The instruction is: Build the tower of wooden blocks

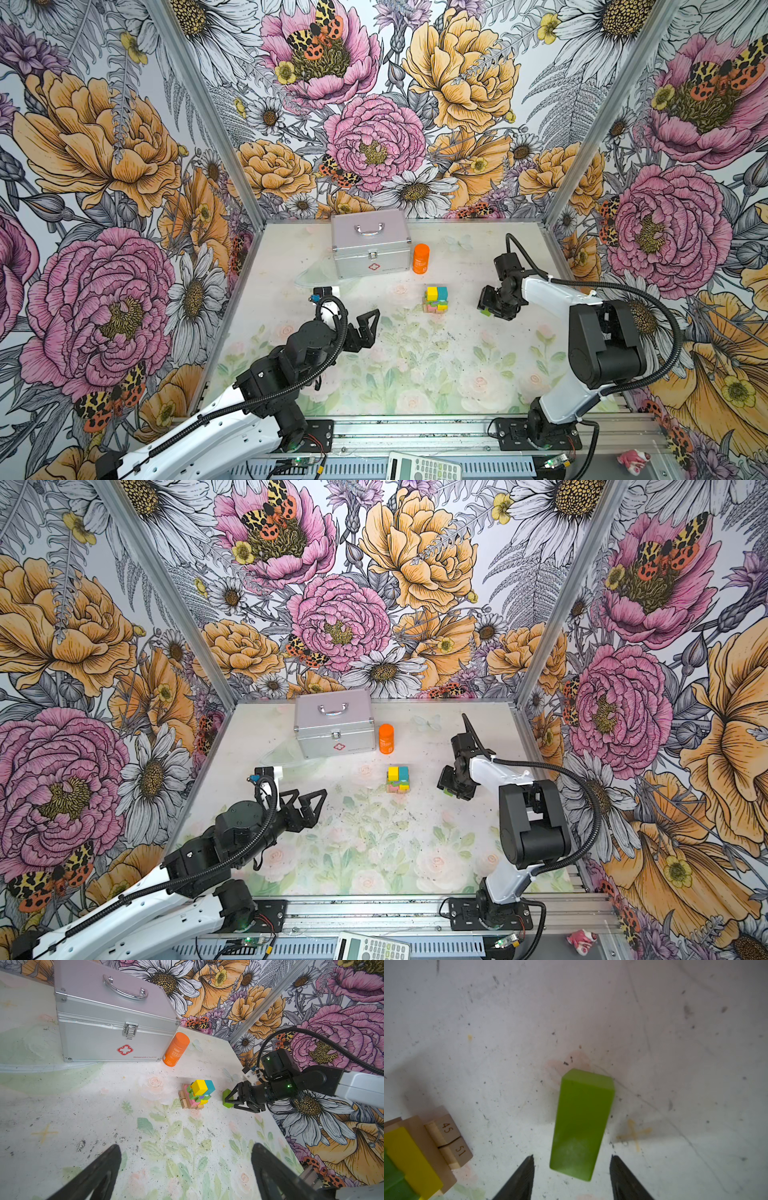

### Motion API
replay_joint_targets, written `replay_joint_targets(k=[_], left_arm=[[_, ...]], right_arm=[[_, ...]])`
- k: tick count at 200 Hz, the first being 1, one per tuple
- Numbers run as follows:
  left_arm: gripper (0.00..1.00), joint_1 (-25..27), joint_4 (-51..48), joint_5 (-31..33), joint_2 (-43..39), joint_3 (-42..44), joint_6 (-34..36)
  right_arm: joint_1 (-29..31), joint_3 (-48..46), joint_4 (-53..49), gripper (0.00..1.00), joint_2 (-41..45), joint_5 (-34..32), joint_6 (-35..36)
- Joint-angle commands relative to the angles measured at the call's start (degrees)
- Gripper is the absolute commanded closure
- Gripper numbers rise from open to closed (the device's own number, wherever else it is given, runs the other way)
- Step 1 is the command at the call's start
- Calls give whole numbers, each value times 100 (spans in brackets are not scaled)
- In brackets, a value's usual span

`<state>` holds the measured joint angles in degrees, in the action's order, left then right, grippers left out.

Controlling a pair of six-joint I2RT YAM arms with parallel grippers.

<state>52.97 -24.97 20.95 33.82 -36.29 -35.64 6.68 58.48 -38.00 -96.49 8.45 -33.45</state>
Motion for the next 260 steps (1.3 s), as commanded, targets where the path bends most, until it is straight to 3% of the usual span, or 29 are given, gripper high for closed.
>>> replay_joint_targets(k=[1,100,151,260], left_arm=[[1,-20,-55,-25,-38,44,4],[1,-41,-27,50,331,-75,57],[1,-36,50,54,420,-57,48],[1,-66,104,-20,503,-93,118]], right_arm=[[27,177,388,40,-122,347,-69],[88,961,524,32,-347,889,262],[84,1333,-717,22,-46,-438,822],[457,1514,-599,14,-640,-844,1470]])
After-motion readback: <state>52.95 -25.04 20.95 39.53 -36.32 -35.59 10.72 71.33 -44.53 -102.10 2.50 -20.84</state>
